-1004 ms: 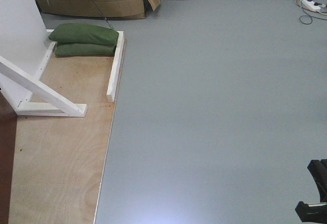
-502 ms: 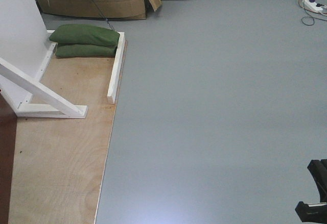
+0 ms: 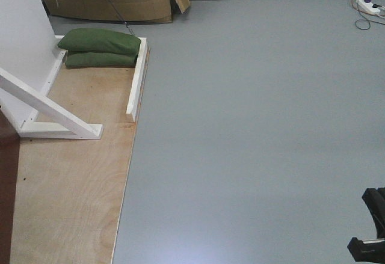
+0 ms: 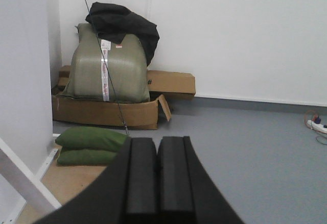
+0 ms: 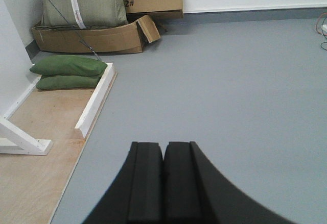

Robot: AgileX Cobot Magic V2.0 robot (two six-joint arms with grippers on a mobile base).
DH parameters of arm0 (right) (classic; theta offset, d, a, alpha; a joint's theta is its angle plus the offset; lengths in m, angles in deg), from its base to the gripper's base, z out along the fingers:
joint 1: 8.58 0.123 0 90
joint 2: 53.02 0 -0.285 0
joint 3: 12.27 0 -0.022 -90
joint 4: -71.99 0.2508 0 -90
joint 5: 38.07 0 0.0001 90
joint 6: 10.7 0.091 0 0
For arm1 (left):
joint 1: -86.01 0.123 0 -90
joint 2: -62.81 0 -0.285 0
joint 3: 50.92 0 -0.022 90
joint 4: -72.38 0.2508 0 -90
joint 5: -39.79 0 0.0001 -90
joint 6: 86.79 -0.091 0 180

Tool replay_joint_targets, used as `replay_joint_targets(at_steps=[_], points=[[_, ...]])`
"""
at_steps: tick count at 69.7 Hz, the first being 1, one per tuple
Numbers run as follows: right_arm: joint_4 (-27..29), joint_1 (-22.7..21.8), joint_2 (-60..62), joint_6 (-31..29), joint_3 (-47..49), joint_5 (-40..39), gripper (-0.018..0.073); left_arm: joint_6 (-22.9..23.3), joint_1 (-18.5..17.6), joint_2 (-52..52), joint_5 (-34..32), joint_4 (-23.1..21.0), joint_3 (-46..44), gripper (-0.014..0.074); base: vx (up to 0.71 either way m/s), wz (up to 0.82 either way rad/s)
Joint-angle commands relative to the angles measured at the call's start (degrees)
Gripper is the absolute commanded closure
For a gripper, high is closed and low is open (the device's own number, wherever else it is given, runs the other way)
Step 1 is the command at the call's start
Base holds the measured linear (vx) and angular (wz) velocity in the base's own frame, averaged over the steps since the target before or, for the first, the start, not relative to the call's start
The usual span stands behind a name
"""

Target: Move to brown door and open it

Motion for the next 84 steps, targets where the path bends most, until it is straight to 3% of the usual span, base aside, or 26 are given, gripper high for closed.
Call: replay_joint_targets(at_steps=[1, 11, 16, 21, 35, 43, 48, 57, 66, 72, 75, 84], points=[[-0.28, 0.11, 0.90, -0.67, -0.11, -4.61, 0.0559, 0.48, 0.19, 4.26, -8.66, 0.05, -3.33, 0.0580, 0.00, 0.00], [-0.28, 0.11, 0.90, -0.67, -0.11, -4.61, 0.0559, -0.12, 2.79, 13.54, -10.19, 0.11, -16.82, 0.0580, 0.00, 0.00], [-0.22, 0.11, 0.90, -0.67, -0.11, -4.60, 0.0559, -3.78, 4.94, 16.89, -8.60, 0.30, -25.43, 0.0580, 0.00, 0.00], [-0.22, 0.11, 0.90, -0.67, -0.11, -4.60, 0.0559, -11.19, 7.59, 19.64, -7.72, 0.64, -34.04, 0.0580, 0.00, 0.00], [-0.22, 0.11, 0.90, -0.67, -0.11, -4.60, 0.0559, -41.69, 16.47, 26.73, -7.97, 0.63, -55.97, 0.0580, 0.00, 0.00], [-0.22, 0.11, 0.90, -0.67, -0.11, -4.60, 0.0559, -54.06, 20.72, 29.87, -9.99, 0.59, -66.63, 0.0580, 0.00, 0.00], [-0.22, 0.11, 0.90, -0.67, -0.11, -4.60, 0.0559, -59.50, 22.94, 31.62, -12.75, 0.59, -71.54, 0.0580, 0.00, 0.00], [-0.24, 0.11, 0.90, -0.67, -0.11, -4.61, 0.0559, -64.53, 25.46, 34.06, -18.56, 0.48, -77.93, 0.0580, 0.00, 0.00], [-0.24, 0.11, 0.90, -0.67, -0.11, -4.61, 0.0559, -65.79, 26.58, 34.67, -32.20, -0.35, -79.50, 0.0580, 0.00, 0.00], [-0.24, 0.11, 0.90, -0.67, -0.11, -4.61, 0.0559, -65.79, 26.93, 34.93, -46.24, -5.98, -79.50, 0.0580, 0.00, 0.00], [-0.24, 0.11, 0.90, -0.67, -0.11, -4.61, 0.0559, -65.79, 26.93, 35.37, -55.81, -11.66, -79.50, 0.0580, 0.00, 0.00], [-0.24, 0.11, 0.90, -0.67, -0.11, -4.61, 0.0559, -66.07, 26.93, 37.06, -72.48, -28.73, -80.09, 0.0580, 0.00, 0.00]])
